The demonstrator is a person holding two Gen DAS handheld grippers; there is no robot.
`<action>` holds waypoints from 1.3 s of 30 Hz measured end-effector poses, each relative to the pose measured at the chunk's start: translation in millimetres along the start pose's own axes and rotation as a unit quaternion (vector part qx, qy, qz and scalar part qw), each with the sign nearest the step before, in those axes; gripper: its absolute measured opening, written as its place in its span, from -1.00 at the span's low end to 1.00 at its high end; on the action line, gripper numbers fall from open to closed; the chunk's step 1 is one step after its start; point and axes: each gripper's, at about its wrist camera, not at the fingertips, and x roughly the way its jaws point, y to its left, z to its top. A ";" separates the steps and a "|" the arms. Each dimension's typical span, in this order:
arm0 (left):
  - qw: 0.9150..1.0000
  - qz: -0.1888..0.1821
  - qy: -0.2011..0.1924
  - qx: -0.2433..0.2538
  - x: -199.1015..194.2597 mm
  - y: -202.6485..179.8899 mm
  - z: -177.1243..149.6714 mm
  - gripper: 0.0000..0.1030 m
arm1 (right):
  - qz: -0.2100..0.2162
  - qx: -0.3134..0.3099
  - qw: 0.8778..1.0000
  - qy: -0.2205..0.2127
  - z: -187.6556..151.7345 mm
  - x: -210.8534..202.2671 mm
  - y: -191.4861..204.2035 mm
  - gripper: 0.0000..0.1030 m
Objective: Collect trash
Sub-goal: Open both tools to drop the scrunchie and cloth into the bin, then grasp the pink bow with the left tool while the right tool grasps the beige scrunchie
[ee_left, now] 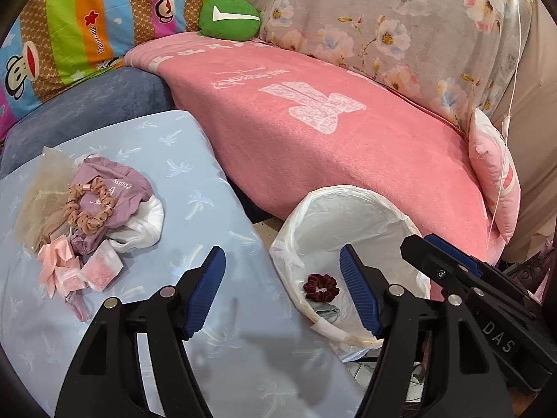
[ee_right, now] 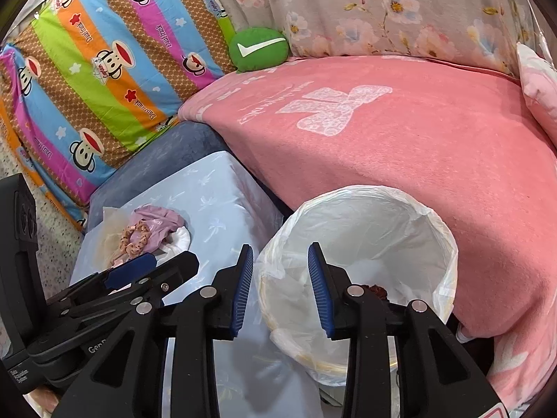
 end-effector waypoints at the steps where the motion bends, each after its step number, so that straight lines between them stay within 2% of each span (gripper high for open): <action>1: 1.000 0.001 0.000 -0.003 -0.4 2.5 -0.4 0.27 | 0.001 -0.002 1.000 0.001 -0.5 1.0 2.7 -0.35; 8: 0.999 0.016 0.001 -0.032 -6.7 32.1 -6.1 0.38 | 0.011 -0.018 1.000 0.013 -3.0 10.7 22.7 -0.35; 20: 0.994 0.075 -0.004 -0.080 -21.0 91.8 -18.5 0.54 | 0.035 -0.057 0.997 0.036 -14.6 33.7 74.3 -0.21; 25: 0.988 0.106 -0.007 -0.111 -28.8 127.0 -26.7 0.64 | 0.047 -0.075 0.995 0.048 -21.8 48.0 101.7 -0.11; 39: 0.969 0.154 0.003 -0.195 -35.9 213.0 -44.3 0.65 | 0.082 -0.114 0.986 0.089 -44.2 98.1 175.8 -0.02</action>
